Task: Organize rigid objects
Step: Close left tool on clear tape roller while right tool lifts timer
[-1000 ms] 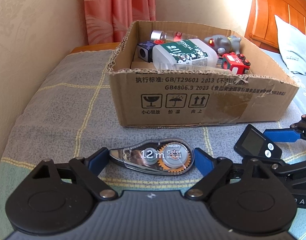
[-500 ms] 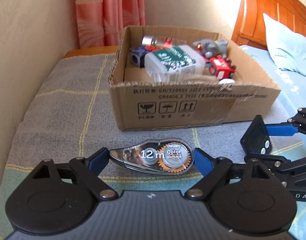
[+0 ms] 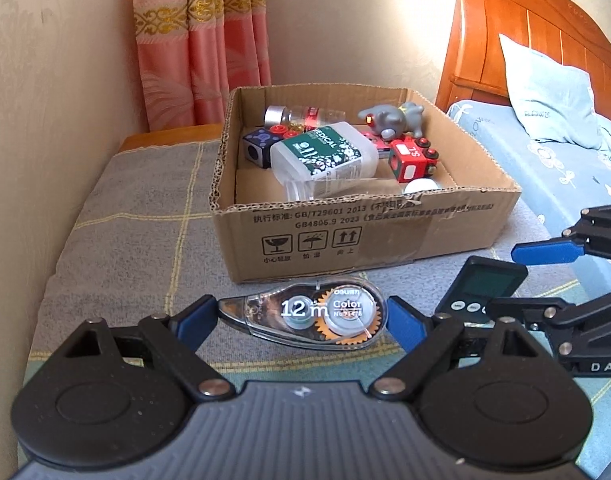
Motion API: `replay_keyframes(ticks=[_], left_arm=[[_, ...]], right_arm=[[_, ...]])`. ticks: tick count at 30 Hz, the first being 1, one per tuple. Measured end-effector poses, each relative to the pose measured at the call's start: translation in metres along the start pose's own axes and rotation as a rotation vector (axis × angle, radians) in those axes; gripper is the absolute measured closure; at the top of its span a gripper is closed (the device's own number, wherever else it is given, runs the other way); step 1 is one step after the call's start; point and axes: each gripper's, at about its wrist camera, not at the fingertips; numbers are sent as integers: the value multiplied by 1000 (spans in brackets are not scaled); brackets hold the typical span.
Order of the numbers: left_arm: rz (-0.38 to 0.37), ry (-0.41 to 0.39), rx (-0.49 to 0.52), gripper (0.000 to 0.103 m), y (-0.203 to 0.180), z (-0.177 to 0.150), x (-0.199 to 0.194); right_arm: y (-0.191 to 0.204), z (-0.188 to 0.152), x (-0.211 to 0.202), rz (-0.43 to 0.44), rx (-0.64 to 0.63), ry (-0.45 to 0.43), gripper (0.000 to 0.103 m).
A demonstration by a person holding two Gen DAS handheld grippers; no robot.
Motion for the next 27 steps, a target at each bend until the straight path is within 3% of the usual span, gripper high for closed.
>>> replay_keyframes(ticks=[10,16,21,27], left_arm=[[-3,-3,-2,14,2,-1,-1],[-8,0,-2,14,4,-2,1],[-5,1,-7,14,8,-4,2],[-2,5,-16,14,13,-5,3]], right_arm=[[-14,-3,9,-45,75,27,43],[-10,-11,29,-56,150,103,42],[-11,-13,44,-21,254,116,39],[5,-6,58,-56,212,99,38]])
Point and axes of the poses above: each gripper's, at about its wrist camera, not at the fingertips, and x roughly the way its jaws point, y to its left, z to its top, and after that the axes turned 7 degrees about x, right-handed
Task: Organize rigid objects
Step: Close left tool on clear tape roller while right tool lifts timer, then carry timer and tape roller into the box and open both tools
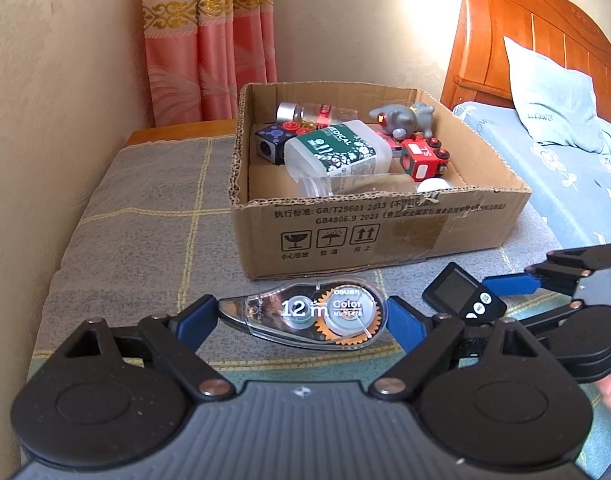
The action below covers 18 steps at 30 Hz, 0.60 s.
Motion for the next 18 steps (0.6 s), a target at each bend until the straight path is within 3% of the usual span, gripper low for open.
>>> replay_keyframes(ticks=[5,9,13,18], left_arm=[[-4,6,-3,14,3,-2,1],[-5,12,-1,14,4,-2,3],[-8,11,3,14,4,-1,4],[-9,15,13,14,2,0,3]], right_arm=[[6,-1,1,6,-63,-6,39],[0,-3,0,58,-123,-15,31],[-3,-5,2,108,-178,-38,31],[-4,-3,0,119,-188,-49,46]])
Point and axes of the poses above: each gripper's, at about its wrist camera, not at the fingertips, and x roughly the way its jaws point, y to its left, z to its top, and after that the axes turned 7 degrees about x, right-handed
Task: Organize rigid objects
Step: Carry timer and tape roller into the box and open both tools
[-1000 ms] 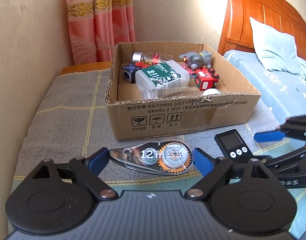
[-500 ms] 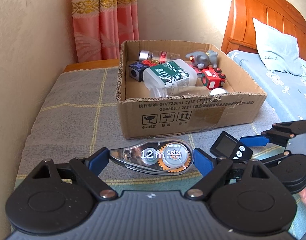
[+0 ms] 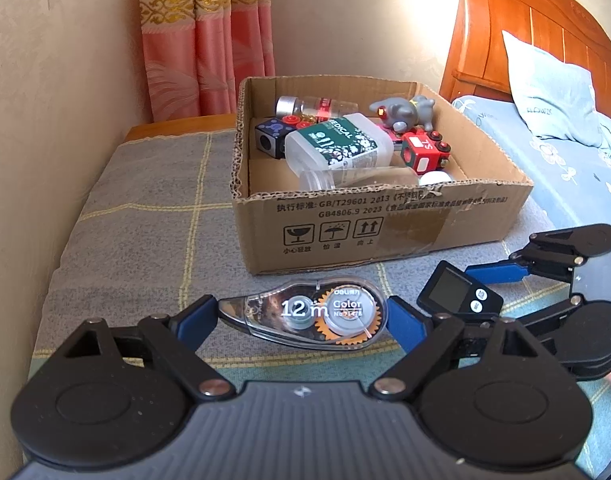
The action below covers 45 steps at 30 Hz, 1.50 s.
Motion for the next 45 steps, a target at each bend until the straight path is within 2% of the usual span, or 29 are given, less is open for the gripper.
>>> replay_keyframes(ticks=[3,8,14,19,21,26,27,29,32,34,37,39,45], left_arm=[[-10,4,15,14,-2,2,-2],[-42,2,50,14,-5,8,-10],[-73,-35,95,14,-7,22,-27],[-80,-88,142,14,-9,47,-34],[-75,-118,164,14,-11,58,-34],[-61,-145,186,14,-10,86,-13],[-60,-142,183,14,-9,89,-7],[-51,-131,179,14,-6,96,4],[-34,-124,177,14,-2,100,16],[-33,-118,163,13,2,102,24],[-31,-122,135,6,7,102,30],[-7,-142,128,2,8,100,27],[100,-217,175,1,-2,88,4]], right_arm=[[1,1,0,-17,1,5,46],[3,5,-13,10,1,3,46],[4,20,-45,20,-35,-55,46],[-9,42,-69,-15,-26,-144,46],[-17,54,-70,-59,-15,-179,46],[-41,73,-51,-119,51,-182,46],[-46,75,-47,-131,71,-176,44],[-54,75,-43,-135,112,-166,21],[-56,70,-48,-121,144,-206,0],[-54,67,-53,-119,148,-219,0],[-54,65,-56,-130,160,-215,0],[-54,64,-59,-130,175,-209,0],[-48,67,-67,-164,236,-183,0]])
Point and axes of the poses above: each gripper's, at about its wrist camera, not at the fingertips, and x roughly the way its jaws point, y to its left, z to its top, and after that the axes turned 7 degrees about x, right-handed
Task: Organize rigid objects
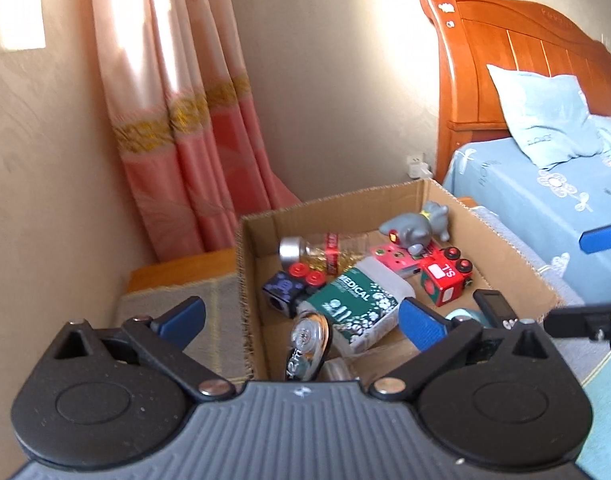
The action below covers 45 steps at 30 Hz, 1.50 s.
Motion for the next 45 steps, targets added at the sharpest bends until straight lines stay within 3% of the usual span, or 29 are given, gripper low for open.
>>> replay_keyframes(ticks=[4,10,22,30,45], left_arm=[[11,-3,-34,1,-5,-7,-20],[17,153,-171,1,-12,-15,-38],[103,179,-190,1,-19,-18,-66],[103,158,-207,1,-20,-18,-72],[130,188,-189,1,-22,-19,-71]], right_arm=[[9,2,-3,-78,33,45,0],[23,-3,-6,-202,119,120,0],[36,-22,-22,-223,167,152,0],[36,-22,-25,-216,183,146,0],[36,-21,-26,-238,182,136,0]])
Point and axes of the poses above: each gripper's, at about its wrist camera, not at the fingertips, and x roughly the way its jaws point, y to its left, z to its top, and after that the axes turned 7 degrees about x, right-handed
